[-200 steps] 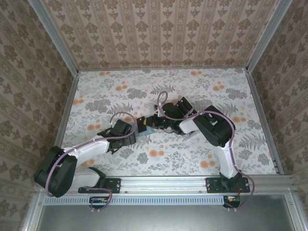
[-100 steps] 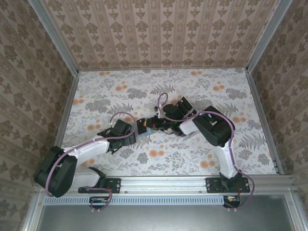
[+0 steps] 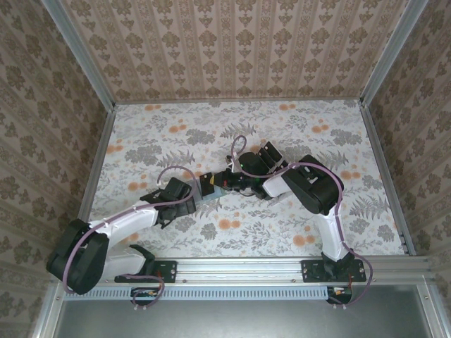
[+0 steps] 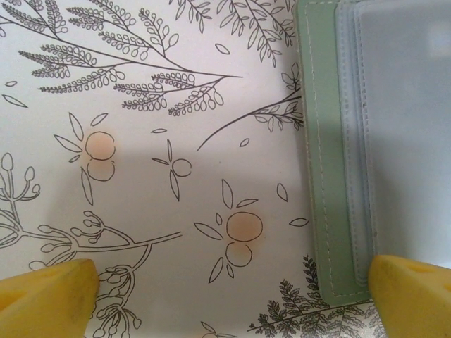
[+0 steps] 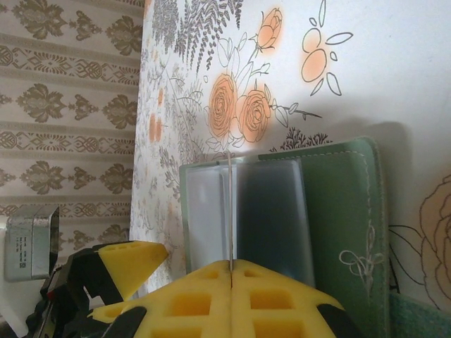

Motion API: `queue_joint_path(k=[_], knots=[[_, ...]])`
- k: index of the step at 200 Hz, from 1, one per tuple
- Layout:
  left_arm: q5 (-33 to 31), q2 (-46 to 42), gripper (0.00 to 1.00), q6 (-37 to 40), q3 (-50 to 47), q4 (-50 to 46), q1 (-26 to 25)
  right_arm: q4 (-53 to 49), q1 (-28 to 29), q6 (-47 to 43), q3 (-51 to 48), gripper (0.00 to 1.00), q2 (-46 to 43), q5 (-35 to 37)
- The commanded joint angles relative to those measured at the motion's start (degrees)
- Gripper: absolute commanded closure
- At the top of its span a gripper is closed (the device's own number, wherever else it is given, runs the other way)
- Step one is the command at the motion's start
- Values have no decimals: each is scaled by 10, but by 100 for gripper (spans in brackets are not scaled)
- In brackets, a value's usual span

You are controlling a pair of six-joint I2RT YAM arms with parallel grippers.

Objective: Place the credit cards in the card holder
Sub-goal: Insert the credit card into the card slot.

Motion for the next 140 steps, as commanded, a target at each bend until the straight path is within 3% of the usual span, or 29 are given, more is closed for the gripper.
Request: queue_joint_path(k=[1, 140], knots=[[-12, 3, 0, -11, -5, -22, -4, 19, 5, 9, 7, 100, 16, -13], [-12, 4, 0, -11, -5, -22, -4, 26, 9, 10, 2, 100, 29, -37]])
